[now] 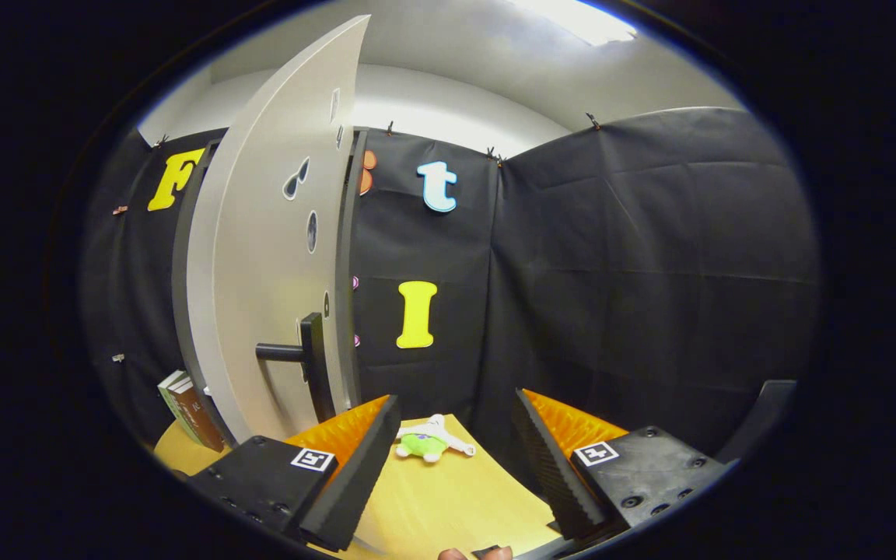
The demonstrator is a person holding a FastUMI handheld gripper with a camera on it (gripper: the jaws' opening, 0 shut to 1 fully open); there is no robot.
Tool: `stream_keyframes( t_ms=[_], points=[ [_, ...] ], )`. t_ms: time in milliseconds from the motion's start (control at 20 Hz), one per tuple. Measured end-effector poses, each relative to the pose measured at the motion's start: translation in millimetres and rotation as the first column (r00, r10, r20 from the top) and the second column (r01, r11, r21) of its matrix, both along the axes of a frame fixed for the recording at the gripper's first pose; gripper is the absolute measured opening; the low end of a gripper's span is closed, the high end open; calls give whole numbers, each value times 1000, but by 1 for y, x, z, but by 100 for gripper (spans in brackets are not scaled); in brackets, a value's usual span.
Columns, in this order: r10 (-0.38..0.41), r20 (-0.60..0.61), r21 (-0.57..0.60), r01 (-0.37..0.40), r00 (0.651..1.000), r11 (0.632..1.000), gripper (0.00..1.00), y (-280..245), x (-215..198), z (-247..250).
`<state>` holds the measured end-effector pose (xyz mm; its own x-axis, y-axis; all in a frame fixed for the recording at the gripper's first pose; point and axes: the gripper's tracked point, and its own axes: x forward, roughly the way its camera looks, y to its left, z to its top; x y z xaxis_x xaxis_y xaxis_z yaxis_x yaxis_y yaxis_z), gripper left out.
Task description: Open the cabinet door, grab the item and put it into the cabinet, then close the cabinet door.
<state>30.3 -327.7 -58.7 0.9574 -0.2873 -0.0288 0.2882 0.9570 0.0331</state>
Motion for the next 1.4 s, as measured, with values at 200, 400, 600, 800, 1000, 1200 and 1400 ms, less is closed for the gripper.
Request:
stream_keyframes(
  t_ms=[200, 400, 600, 800, 1000, 1200, 1400],
  points=[
    [41, 17, 36, -41, 999, 999, 96, 51, -2, 1],
    [75, 31, 41, -76, 997, 996, 96, 102, 3, 3],
    [137, 36, 41, -139, 990, 989, 96, 157, 17, 2],
    [197, 35, 55, -199, 980, 978, 96, 202, 39, 0],
    [282, 4, 70, -281, 960, 957, 96, 252, 58, -10],
    [344, 1, 76, -343, 939, 936, 96, 268, 45, -12],
    [374, 6, 76, -373, 927, 925, 96, 285, 43, -9]
  ],
)
